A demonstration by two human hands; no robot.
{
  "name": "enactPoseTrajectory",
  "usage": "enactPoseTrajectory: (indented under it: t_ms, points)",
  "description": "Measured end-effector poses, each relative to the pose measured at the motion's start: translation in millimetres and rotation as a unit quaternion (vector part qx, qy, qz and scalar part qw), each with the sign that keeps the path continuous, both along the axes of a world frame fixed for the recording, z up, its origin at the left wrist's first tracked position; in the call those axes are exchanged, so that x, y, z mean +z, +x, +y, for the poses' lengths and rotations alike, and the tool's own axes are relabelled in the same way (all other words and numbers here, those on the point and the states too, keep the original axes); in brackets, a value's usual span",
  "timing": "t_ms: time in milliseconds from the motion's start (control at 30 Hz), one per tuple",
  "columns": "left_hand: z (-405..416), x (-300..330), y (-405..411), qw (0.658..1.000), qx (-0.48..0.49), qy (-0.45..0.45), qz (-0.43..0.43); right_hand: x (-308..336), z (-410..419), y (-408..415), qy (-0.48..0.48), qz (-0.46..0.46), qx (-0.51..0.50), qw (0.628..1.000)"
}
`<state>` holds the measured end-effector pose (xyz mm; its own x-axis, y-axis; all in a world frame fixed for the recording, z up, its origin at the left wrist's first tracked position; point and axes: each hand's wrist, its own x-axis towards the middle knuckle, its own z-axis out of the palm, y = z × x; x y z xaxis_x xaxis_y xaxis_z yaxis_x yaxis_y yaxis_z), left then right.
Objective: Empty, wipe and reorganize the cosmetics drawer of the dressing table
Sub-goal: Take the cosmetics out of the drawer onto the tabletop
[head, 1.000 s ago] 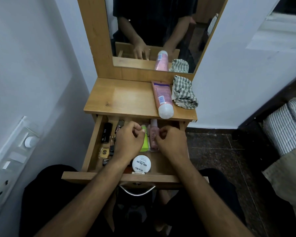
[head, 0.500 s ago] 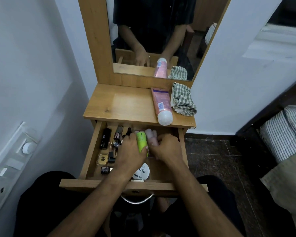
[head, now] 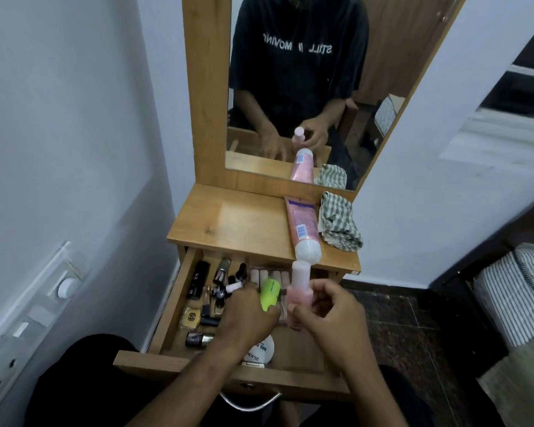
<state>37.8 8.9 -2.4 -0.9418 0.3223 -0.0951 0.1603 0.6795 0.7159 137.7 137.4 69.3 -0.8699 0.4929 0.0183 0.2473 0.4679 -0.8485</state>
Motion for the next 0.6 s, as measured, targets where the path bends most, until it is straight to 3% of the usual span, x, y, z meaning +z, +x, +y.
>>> enactPoseTrajectory:
  t_ms: [267, 467, 600]
  points:
    - [-9.6, 8.4, -1.7, 0.997, 0.010, 0.049, -0.056, 55.3, 20.0, -73.0, 0.058, 0.088, 0.043, 0.993]
    - [-9.6, 11.6, -2.3, 0.995, 0.027, 0.089, -0.047, 44.8, 20.9, -160.5, 0.118, 0.117, 0.018, 0.986]
    - [-12.7, 12.0, -3.5, 0.992, 0.050, 0.109, -0.043, 36.8, 23.4, -196.3, 0.184, 0.089, -0.006, 0.979]
